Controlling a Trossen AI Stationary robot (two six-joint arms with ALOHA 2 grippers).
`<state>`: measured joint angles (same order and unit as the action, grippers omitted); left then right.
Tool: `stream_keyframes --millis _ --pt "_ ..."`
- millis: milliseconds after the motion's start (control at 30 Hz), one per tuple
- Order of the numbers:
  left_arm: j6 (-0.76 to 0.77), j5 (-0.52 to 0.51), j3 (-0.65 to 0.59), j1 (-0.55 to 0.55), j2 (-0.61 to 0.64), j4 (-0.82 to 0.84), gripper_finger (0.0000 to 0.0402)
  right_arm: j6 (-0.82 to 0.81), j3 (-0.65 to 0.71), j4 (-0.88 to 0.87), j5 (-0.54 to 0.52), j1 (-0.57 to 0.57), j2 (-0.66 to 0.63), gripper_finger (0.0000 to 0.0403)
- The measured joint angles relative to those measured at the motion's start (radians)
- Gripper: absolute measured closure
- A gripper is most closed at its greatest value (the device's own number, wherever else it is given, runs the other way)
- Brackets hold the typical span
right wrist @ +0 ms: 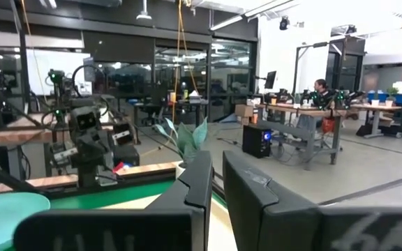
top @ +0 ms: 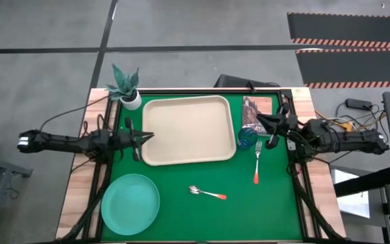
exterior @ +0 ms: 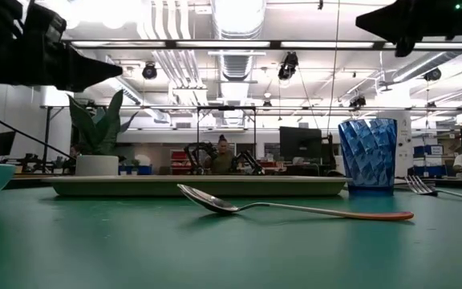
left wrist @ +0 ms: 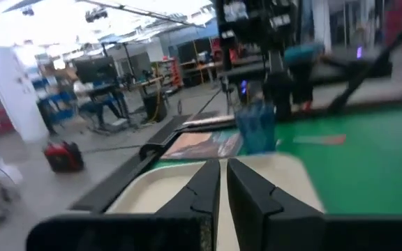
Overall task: Pick and place plate/cup/fork/spoon on tray
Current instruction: Put the blue cup on the light brown serving tray
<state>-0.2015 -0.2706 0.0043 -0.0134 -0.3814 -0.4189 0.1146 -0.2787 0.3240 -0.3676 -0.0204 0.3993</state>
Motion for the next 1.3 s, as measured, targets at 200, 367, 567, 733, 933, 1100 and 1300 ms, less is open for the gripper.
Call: stream_keyframes --millis 200,367,567,733,933,1100,1300 --pt "0.038 0.0 0.0 0.0 -0.003 -0.025 0.0388 -0.003 -0.015 0.0 0.0 0.0 0.034 0.0377" --pt "0.057 0.0 0.0 0.0 -0.004 -0.023 0.0388 -0.01 0.018 -0.005 0.0 0.0 0.037 0.0377" --pt "0.269 0.0 0.0 0.0 -0.003 -0.103 0.0388 -0.009 0.011 0.01 0.0 0.0 0.034 0.0376" --pt "0.271 0.0 0.016 0.0 -0.002 -0.17 0.0388 -0.022 -0.013 0.011 0.003 0.0 0.036 0.0375" --pt "0.243 0.001 0.057 0.0 -0.012 -0.194 0.0388 -0.037 -0.029 0.026 0.055 0.0 0.052 0.0374" --pt "0.166 0.001 0.057 0.0 -0.032 -0.292 0.0388 -0.079 -0.029 0.049 0.091 0.001 0.074 0.0374" --pt "0.159 0.001 0.066 0.0 -0.044 -0.339 0.0388 -0.118 -0.029 0.053 0.09 0.001 0.076 0.0374"
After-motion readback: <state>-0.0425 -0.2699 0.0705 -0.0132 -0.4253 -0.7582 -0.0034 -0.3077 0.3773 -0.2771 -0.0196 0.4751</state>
